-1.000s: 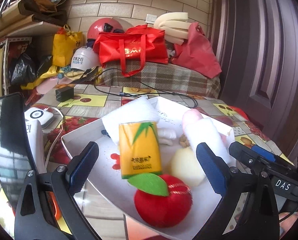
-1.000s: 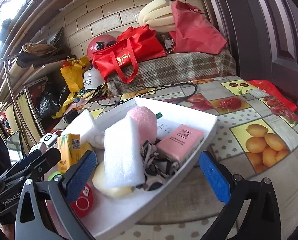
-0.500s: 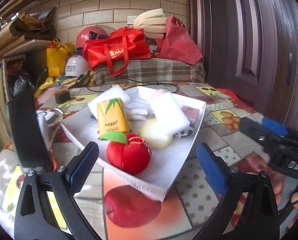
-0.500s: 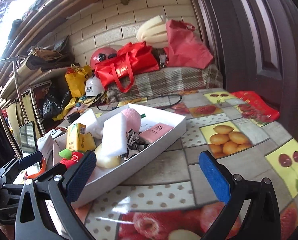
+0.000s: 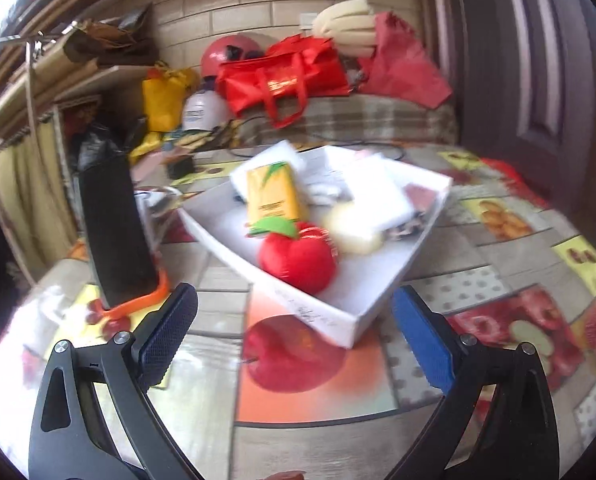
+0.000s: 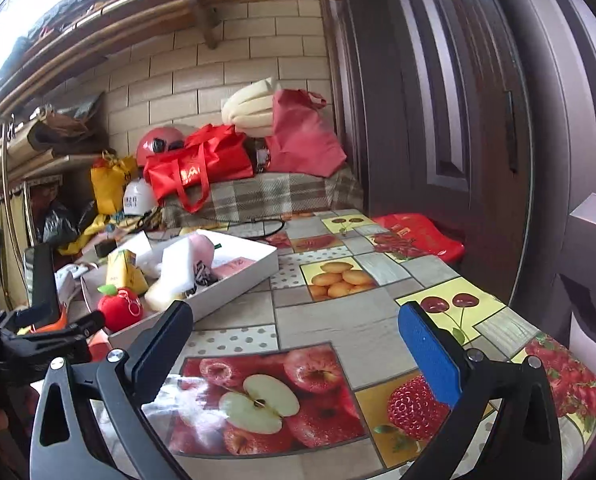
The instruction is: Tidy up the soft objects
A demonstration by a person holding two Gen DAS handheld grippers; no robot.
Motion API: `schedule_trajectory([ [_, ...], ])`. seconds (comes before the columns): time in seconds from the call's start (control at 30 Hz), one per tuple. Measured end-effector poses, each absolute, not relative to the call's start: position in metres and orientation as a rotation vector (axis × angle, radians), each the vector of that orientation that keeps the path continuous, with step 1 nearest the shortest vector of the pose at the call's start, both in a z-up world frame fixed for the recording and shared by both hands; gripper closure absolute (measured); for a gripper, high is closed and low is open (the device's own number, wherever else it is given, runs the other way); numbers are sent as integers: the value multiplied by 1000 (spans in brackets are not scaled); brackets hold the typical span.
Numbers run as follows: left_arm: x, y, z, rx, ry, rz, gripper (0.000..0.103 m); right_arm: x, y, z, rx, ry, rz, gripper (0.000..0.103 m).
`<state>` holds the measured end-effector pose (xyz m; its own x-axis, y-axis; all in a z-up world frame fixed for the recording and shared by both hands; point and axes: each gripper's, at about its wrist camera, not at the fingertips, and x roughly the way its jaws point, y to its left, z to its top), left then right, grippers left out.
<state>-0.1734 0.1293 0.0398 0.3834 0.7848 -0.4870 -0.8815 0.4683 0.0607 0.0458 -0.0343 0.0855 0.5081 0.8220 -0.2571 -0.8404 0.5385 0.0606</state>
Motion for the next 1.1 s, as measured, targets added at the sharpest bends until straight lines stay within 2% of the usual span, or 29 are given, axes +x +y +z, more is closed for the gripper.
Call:
schedule_trajectory([
  [1.1,-165,123,35,-208,504,1019,4,57,-43,84,-20,323,1008,0],
])
